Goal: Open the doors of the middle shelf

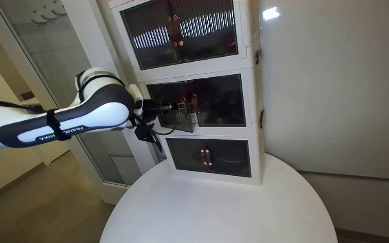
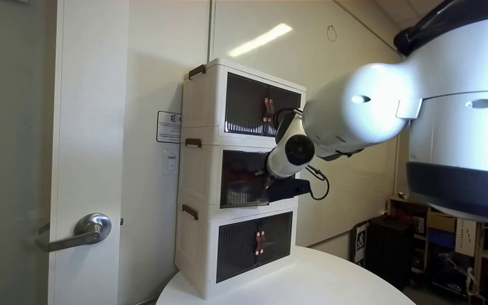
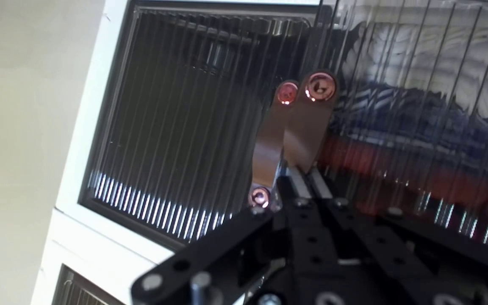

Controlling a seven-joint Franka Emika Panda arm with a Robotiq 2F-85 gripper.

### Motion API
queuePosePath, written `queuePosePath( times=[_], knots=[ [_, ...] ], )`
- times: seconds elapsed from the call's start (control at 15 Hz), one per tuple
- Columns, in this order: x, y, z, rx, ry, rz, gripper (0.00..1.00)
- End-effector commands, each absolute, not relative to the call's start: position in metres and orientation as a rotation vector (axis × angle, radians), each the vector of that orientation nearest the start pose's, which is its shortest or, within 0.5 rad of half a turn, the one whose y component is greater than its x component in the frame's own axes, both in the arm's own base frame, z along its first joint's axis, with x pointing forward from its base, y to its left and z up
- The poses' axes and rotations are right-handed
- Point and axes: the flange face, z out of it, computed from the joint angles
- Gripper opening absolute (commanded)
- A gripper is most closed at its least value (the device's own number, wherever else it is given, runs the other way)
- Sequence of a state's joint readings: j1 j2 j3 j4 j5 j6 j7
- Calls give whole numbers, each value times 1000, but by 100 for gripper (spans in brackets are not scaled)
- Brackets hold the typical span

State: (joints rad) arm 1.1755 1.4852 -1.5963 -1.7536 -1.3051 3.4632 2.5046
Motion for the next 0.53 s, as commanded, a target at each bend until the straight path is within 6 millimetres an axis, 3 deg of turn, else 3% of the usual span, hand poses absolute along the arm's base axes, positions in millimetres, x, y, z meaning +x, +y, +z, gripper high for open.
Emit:
queuePosePath(
  times=[0.0,0.2,0.47],
  knots=[
    [636,144,284,-2870,197,-1999,1],
    [620,135,287,-2887,159,-1883,1],
    [586,109,291,-2877,61,-1696,1]
  ],
)
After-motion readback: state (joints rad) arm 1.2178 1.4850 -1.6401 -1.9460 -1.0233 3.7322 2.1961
